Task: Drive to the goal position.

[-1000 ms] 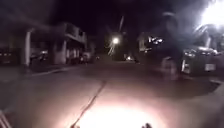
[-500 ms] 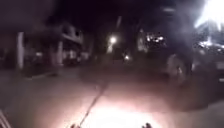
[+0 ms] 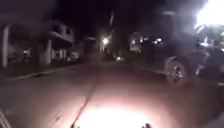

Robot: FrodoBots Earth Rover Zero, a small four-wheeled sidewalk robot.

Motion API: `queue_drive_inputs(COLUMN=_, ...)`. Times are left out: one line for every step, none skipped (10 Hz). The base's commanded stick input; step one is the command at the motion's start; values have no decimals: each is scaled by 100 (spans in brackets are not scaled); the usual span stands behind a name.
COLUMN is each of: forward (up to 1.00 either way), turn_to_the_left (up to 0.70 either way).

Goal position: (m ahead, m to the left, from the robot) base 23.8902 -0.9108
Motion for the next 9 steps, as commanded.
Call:
queue_drive_inputs(forward=85, turn_to_the_left=0)
queue_drive_inputs(forward=85, turn_to_the_left=0)
queue_drive_inputs(forward=85, turn_to_the_left=0)
queue_drive_inputs(forward=85, turn_to_the_left=0)
queue_drive_inputs(forward=85, turn_to_the_left=0)
queue_drive_inputs(forward=85, turn_to_the_left=0)
queue_drive_inputs(forward=85, turn_to_the_left=0)
queue_drive_inputs(forward=85, turn_to_the_left=0)
queue_drive_inputs(forward=85, turn_to_the_left=0)
